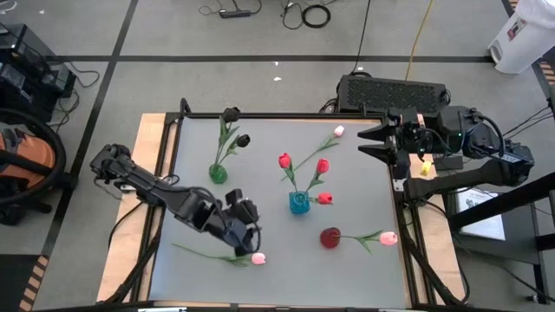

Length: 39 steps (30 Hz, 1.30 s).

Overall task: Sort flowers into vase by color
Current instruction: Put the bottom pink tulip into the red vase

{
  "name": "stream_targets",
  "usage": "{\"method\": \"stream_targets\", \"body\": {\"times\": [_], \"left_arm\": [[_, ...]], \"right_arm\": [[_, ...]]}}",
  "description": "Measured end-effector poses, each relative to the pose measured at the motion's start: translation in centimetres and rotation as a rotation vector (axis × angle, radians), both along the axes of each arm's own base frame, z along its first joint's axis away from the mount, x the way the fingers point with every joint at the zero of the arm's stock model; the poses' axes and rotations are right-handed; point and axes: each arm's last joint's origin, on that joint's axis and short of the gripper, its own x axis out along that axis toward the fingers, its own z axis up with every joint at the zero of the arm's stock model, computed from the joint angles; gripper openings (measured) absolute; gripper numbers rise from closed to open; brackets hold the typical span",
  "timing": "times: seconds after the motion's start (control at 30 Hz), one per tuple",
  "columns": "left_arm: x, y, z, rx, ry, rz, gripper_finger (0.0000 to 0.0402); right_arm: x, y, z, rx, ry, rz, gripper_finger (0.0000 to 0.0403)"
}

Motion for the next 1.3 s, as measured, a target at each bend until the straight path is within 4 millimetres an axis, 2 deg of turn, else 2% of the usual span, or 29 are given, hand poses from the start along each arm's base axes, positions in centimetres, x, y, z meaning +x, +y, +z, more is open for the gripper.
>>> {"method": "stream_targets", "body": {"times": [0.27,0.47,0.77,1.07,1.3], "left_arm": [[-1.9,-2.6,-1.1,-0.005,0.114,-0.054,0.0176],[-2.6,-4.7,-2.4,0.024,0.156,-0.117,0.0176],[-3.8,-7.0,-6.7,0.025,0.307,-0.171,0.0176],[-4.5,-7.7,-11.1,-0.036,0.487,-0.19,0.0176],[-4.9,-7.4,-12.7,-0.062,0.533,-0.143,0.0176]], "right_arm": [[0.0,0.0,0.0,-0.02,0.002,0.002,0.0203],[0.0,0.0,0.0,-0.02,0.002,0.002,0.0203],[0.1,0.0,0.0,-0.014,0.004,0.001,0.0203],[0.1,0.0,0.0,-0.003,0.005,0.0,0.0203],[0.3,0.0,-0.1,0.007,0.009,-0.001,0.0203]]}}
